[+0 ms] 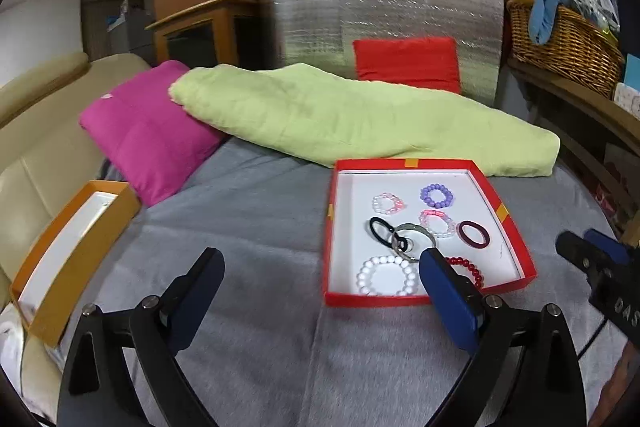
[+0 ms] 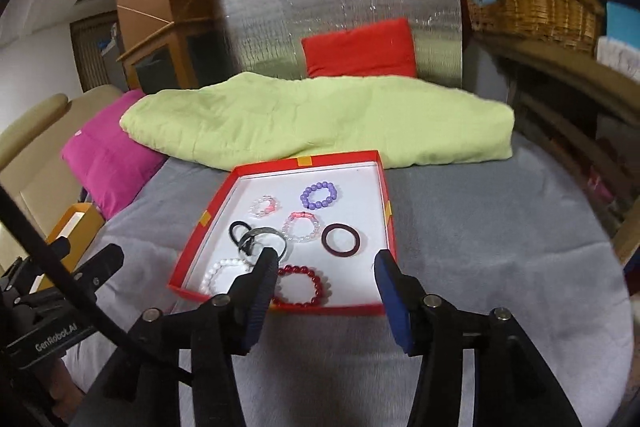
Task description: Organize jewelry
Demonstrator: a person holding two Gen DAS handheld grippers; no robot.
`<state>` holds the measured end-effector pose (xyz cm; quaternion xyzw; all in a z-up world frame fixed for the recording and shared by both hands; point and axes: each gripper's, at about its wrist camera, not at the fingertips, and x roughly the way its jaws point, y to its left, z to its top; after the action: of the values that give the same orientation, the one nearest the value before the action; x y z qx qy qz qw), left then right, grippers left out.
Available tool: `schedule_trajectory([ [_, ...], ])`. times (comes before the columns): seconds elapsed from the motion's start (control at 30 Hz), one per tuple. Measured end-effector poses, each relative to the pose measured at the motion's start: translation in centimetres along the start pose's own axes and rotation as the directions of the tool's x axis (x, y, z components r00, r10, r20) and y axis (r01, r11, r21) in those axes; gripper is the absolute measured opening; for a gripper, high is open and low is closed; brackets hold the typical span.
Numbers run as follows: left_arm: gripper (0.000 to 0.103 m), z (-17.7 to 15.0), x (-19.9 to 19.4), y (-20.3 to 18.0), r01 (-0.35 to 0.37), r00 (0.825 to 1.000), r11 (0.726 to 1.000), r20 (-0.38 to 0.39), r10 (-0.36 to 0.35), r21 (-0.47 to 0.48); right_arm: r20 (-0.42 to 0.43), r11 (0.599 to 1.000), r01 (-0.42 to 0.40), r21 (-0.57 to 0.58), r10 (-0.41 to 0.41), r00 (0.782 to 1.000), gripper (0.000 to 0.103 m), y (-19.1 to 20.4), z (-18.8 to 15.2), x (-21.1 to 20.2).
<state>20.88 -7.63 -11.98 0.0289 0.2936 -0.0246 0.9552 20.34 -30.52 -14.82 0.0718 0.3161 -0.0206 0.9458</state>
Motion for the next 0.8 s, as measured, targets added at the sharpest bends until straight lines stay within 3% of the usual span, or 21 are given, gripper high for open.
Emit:
schedule_trajectory([
  [0.23, 0.098, -0.4, -2.5, -0.1, 0.004, 1.0, 0.997, 0.016, -0.005, 0.072, -0.025, 0.999, 0.047, -0.008, -0.047, 0.999, 0.057, 1.3, -2.3, -2.9],
  [0.3, 0.098, -0.4, -2.7, -0.1, 0.007, 1.0, 0.996, 0.022, -0.009, 0.087, -0.017, 0.998, 0.056, -0.008, -0.056, 0.998, 0.063, 1.6, -2.7, -3.4],
  [0.37, 0.098, -0.4, -2.8, 0.1, 0.01, 0.999, 0.997, 0.03, -0.013, 0.082, -0.01, 0.998, 0.064, -0.01, -0.064, 0.998, 0.068, 1.9, -2.8, -3.6],
  [0.5, 0.098, -0.6, -2.3, 0.7, 0.025, 0.999, 0.998, 0.02, -0.027, 0.054, -0.001, 0.995, 0.101, -0.028, -0.101, 0.995, 0.068, 2.3, -2.9, -2.8],
  [0.8, 0.098, -1.1, -0.9, 1.0, 0.001, 1.0, 0.999, 0.026, -0.002, 0.038, -0.024, 0.994, 0.101, -0.035, -0.101, 0.995, 0.068, 2.6, -3.2, -1.2],
])
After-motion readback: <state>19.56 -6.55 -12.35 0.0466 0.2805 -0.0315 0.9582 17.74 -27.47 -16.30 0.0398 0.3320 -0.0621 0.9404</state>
